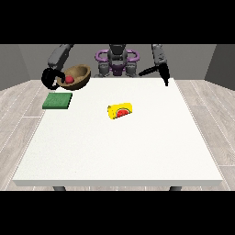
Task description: Pick the cup and pour the ball into the bowl, then pick the bowl and place it on the pad
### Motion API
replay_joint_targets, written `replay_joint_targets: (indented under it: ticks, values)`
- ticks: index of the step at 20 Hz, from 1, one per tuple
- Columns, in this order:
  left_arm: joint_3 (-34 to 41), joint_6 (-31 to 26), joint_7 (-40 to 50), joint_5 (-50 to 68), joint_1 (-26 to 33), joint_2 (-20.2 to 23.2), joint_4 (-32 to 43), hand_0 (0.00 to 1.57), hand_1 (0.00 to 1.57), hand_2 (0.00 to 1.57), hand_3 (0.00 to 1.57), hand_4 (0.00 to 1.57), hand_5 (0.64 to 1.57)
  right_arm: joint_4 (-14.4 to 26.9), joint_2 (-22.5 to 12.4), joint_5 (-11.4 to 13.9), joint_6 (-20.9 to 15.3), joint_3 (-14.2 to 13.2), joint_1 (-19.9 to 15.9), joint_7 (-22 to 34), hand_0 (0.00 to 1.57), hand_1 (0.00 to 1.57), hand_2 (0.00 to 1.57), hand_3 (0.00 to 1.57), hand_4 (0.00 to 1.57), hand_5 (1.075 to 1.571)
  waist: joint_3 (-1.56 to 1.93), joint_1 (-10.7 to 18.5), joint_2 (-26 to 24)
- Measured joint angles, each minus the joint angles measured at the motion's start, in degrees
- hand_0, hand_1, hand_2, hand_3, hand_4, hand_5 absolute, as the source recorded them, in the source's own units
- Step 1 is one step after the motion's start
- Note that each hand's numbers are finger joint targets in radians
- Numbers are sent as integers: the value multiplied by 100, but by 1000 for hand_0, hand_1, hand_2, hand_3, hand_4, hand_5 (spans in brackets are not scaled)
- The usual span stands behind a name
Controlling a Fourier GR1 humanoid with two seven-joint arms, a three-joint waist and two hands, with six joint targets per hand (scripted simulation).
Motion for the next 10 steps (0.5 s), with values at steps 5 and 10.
replay_joint_targets:
  ticks: [5,10]
  values:
    - [-252,311,-191,-206,-193,-246,-282,0,0,0,0,0,1565,394,-648,-361,527,-490,-226,-226,1571,1571,1571,1366,1031,1562,5,169,694]
    - [-514,499,-78,-406,-330,-372,-879,0,0,0,0,0,1564,891,-1202,-448,944,-812,-220,-901,1571,1571,1571,778,1018,1568,11,333,1317]
